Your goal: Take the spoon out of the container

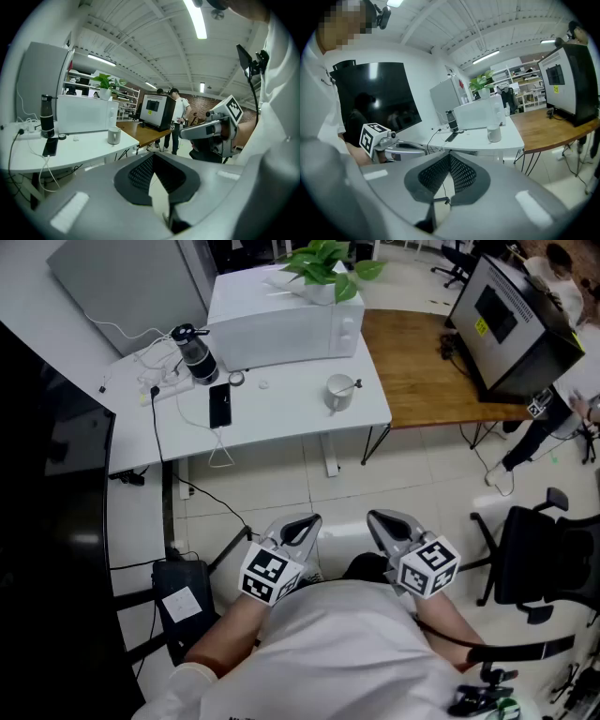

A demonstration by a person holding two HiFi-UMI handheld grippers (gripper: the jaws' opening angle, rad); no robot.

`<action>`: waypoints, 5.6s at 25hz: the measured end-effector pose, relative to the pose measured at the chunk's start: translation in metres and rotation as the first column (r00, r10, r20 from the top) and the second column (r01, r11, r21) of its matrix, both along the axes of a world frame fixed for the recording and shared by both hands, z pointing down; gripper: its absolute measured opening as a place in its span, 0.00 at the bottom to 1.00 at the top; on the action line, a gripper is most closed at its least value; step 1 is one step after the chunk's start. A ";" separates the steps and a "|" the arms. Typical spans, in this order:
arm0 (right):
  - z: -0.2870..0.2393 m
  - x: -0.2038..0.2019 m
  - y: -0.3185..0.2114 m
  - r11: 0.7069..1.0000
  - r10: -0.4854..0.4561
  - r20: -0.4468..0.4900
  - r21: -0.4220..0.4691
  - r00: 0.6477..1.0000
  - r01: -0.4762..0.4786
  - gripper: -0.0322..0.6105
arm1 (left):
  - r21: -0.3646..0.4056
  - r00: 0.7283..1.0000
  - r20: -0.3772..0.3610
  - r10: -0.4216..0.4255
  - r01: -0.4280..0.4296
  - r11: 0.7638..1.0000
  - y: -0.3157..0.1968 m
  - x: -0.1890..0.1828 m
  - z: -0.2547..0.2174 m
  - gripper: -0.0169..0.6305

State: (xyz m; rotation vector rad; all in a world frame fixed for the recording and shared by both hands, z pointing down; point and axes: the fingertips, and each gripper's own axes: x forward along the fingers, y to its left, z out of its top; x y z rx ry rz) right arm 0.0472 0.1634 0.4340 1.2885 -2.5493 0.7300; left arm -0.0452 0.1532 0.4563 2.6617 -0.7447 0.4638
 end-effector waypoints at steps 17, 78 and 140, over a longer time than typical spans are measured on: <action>0.014 0.012 -0.127 0.995 -0.097 0.006 -0.015 0.995 0.097 0.06 | -0.027 0.997 -0.027 -0.076 0.075 0.997 -0.115 0.017 0.007 0.03; 0.127 0.078 -0.393 0.946 0.046 -0.030 -0.321 0.998 -0.053 0.24 | -0.162 0.990 0.069 -0.125 0.135 0.977 -0.338 0.035 0.057 0.03; -0.019 0.045 -0.272 0.994 0.106 0.057 0.001 0.993 -0.107 0.14 | -0.013 0.999 -0.037 0.031 -0.032 0.999 -0.263 0.019 -0.014 0.03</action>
